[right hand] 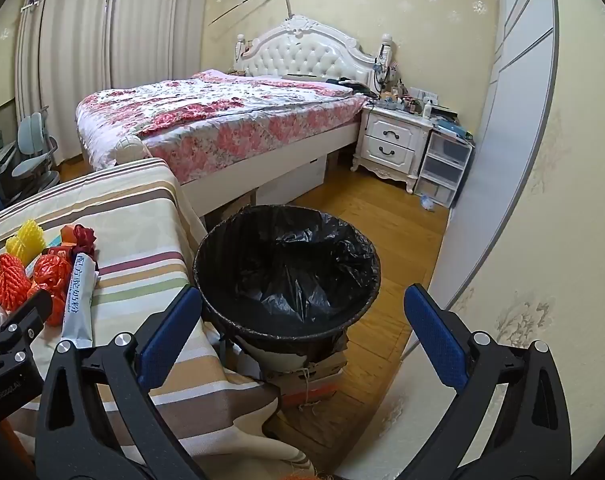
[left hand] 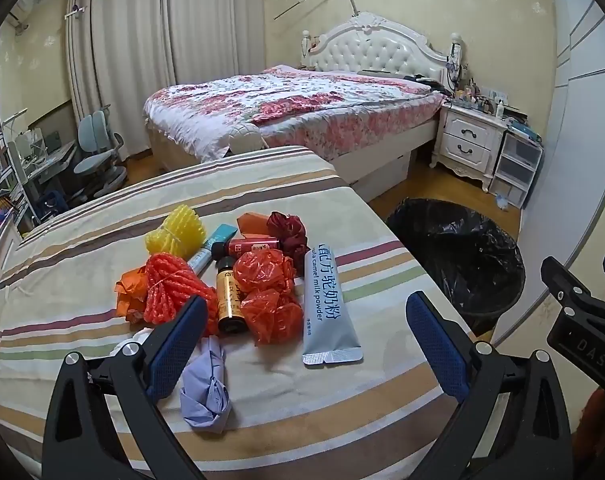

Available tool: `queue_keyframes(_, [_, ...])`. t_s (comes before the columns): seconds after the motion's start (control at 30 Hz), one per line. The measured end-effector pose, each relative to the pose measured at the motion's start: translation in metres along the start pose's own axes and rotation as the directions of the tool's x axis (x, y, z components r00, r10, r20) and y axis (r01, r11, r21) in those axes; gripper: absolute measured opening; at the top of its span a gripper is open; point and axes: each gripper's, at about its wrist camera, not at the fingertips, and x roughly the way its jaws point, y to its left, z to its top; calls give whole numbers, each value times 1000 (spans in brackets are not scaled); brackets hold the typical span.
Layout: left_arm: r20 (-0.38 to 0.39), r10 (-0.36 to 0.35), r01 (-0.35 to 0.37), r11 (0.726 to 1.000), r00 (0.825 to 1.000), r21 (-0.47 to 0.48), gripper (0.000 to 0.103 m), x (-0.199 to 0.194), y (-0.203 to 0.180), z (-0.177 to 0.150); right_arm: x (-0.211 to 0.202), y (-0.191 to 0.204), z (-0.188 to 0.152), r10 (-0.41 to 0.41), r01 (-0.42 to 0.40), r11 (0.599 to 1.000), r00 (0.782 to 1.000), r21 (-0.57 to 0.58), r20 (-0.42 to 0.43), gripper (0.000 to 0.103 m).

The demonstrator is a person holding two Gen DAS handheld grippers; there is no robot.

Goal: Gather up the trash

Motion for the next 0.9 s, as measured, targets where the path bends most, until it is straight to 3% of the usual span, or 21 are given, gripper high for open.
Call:
queue_keyframes(0.07, [32,-2,2,1000,999,-4,97,-7,2,-1,-1,0,0,-1,1,1000,1000,0,3,99])
queue_keyframes(0.9, [15,-7,7,1000,1000,5,97,-6,-9,2,0,-15,-1,-17,17,1000,1000,12,-4,99])
